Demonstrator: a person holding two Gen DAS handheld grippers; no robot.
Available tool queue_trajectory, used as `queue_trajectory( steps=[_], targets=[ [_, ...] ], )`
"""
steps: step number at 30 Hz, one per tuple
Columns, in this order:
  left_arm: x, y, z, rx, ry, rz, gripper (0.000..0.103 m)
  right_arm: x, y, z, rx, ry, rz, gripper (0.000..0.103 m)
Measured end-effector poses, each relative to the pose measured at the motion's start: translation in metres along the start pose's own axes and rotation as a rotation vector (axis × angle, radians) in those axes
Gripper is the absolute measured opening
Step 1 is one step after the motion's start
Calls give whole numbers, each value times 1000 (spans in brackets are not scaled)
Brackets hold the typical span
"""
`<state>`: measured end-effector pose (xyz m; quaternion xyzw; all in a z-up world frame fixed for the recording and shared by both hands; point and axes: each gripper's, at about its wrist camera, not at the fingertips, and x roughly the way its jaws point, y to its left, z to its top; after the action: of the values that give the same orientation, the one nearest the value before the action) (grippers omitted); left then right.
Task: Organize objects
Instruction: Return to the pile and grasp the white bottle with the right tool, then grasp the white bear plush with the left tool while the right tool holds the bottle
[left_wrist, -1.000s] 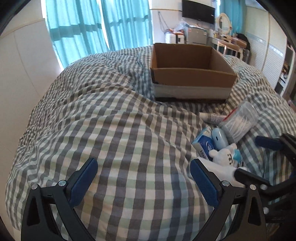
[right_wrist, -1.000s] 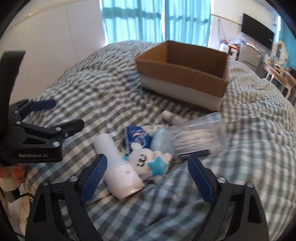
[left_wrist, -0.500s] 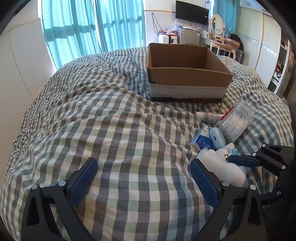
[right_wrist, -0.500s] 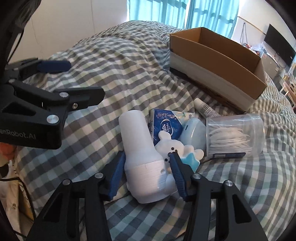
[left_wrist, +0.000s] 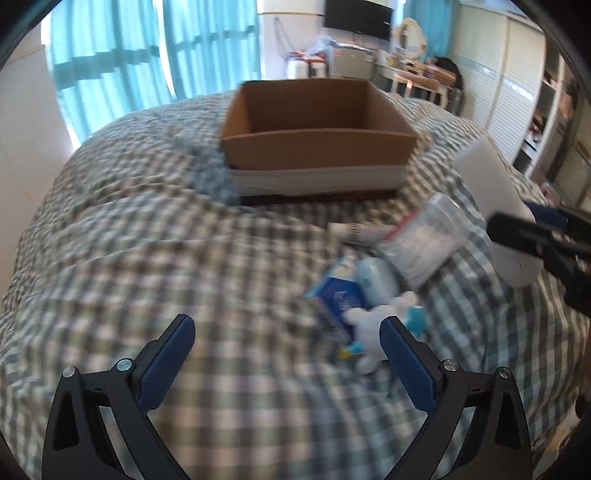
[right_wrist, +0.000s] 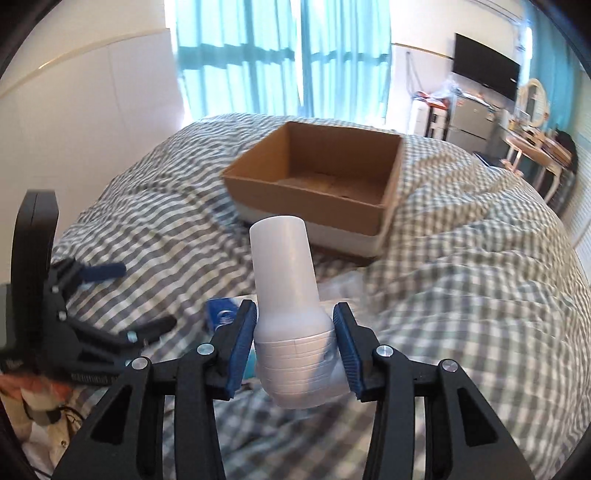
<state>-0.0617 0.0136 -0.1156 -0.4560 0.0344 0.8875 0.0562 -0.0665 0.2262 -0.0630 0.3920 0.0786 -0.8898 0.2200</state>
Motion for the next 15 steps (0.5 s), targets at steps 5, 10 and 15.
queue_trajectory(
  steps=[5,10,15],
  targets=[
    [22,-28,-2,32,67,-44,102,3,-17,-6,33,7,0,43],
    [40,-41,-1,3,118,-136,102,12,-23,-9,47,26,16,43],
    [53,-50,-2,0,153,-185,89,17,-31,-12,72,32,39,43]
  ],
)
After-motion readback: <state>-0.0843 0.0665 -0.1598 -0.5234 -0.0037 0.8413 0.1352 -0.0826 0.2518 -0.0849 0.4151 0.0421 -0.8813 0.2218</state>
